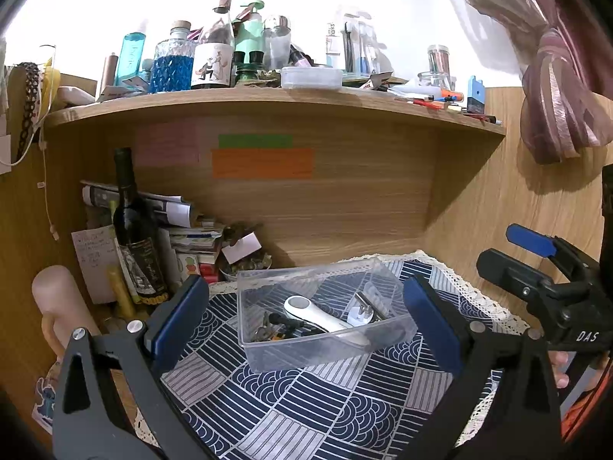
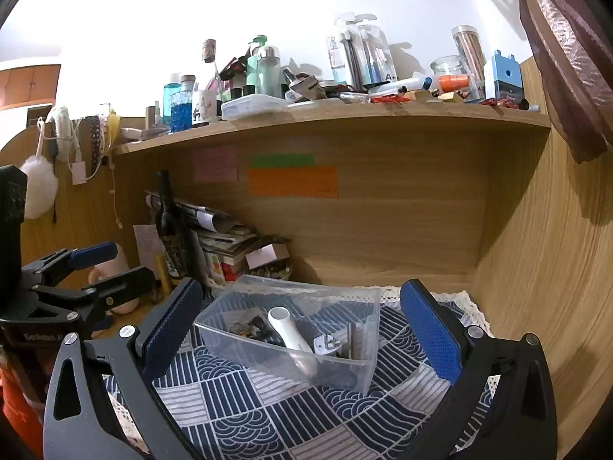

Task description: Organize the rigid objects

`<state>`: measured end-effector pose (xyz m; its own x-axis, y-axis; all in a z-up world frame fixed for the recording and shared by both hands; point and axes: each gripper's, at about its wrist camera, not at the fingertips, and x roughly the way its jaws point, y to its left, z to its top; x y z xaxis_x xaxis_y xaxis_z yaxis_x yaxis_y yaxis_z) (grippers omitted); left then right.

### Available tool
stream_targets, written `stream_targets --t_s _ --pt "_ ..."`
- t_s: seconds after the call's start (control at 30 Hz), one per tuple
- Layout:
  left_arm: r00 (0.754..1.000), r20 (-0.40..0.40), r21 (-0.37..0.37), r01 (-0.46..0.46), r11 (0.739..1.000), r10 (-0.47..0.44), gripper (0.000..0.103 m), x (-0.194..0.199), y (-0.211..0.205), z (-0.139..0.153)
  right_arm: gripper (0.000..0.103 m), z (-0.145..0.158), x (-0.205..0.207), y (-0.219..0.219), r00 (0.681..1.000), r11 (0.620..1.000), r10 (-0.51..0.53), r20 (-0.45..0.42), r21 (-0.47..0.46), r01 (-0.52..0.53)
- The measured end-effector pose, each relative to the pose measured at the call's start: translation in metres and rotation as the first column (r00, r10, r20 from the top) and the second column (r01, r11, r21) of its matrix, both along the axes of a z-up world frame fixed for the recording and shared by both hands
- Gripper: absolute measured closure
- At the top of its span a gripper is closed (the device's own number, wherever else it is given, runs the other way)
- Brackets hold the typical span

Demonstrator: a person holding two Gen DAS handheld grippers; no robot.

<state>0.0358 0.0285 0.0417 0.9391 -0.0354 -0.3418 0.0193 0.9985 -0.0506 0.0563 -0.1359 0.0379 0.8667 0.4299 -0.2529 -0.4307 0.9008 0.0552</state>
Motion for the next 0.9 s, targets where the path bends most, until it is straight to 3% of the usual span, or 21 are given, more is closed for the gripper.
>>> stream_targets --t_s 0.9 --pt "1.000 -0.001 -0.024 0.028 0.999 -0.028 0.000 0.0002 -0.0020 -0.0021 0.000 -0.0025 0.0019 0.0041 1.000 1.000 0.013 -0.010 -0.003 -0.013"
